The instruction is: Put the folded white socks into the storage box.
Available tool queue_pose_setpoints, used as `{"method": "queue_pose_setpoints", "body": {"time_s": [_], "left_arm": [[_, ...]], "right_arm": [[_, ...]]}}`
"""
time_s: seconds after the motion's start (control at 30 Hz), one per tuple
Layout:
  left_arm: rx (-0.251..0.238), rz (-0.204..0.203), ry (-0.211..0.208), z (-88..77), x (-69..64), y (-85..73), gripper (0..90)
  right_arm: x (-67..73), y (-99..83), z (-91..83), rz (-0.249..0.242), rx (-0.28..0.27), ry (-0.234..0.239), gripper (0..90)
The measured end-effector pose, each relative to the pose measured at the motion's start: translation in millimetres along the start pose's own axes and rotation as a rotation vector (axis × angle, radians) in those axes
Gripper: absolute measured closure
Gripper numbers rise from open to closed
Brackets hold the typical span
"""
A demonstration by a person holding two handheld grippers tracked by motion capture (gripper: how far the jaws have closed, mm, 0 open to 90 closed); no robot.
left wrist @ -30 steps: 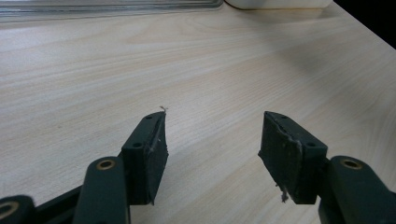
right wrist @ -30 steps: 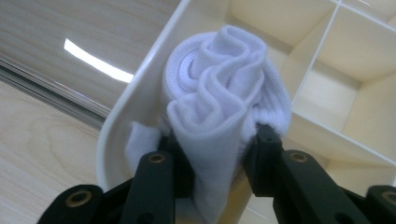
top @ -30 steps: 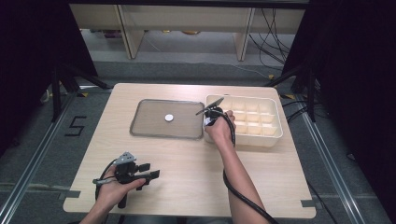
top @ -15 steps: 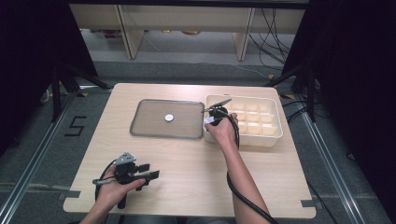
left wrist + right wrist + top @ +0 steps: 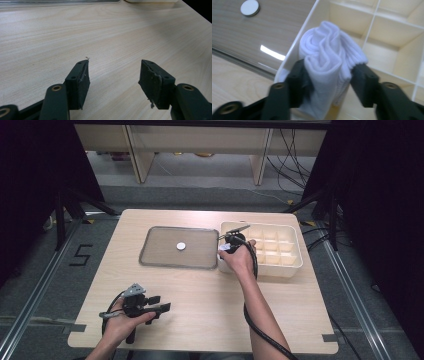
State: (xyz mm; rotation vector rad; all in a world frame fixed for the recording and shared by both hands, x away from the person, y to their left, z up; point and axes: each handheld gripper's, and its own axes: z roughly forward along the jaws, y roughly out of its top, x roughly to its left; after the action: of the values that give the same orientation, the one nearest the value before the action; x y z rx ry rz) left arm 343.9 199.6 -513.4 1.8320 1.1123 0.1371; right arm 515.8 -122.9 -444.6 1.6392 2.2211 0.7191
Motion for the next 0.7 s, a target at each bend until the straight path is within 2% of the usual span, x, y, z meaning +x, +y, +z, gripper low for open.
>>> {"method": "queue_pose_setpoints", "body": {"time_s": [0.03,0.07,0.13,0.2,0.33,0.37,0.43,0.5,0.7], "left_arm": [[0.000,0.000,0.000,0.0,-0.1,0.0,40.1],[0.000,0.000,0.000,0.0,-0.1,0.0,40.1],[0.000,-0.001,0.001,0.0,0.0,-0.1,40.1],[0.000,-0.003,0.001,0.2,0.0,-0.2,40.1],[-0.002,-0.007,-0.004,0.6,-0.2,-0.6,40.1],[-0.001,-0.008,-0.003,0.5,-0.2,-0.6,40.0],[0.000,-0.007,-0.005,0.2,-0.1,-0.7,40.1],[-0.003,-0.011,-0.002,-0.2,0.0,-0.9,40.1],[-0.002,-0.010,-0.002,-0.4,0.1,-0.7,40.0]], "right_arm": [[0.1,0.2,-1.3,0.032,0.007,0.002,40.4],[-3.5,-0.3,-0.5,0.029,-0.002,0.020,40.5],[-4.9,-1.5,-0.8,0.063,0.012,0.030,39.1],[-5.1,-1.0,-3.1,0.077,0.014,0.040,38.3],[-4.0,4.9,-10.8,0.081,-0.019,0.070,38.2],[-2.2,6.5,-13.2,0.096,-0.019,0.077,38.4],[-2.2,9.5,-16.9,0.071,-0.036,0.077,42.5],[0.2,12.2,-22.1,0.094,-0.051,0.074,47.3],[-3.2,15.9,-21.2,0.079,-0.031,0.073,60.5]]}}
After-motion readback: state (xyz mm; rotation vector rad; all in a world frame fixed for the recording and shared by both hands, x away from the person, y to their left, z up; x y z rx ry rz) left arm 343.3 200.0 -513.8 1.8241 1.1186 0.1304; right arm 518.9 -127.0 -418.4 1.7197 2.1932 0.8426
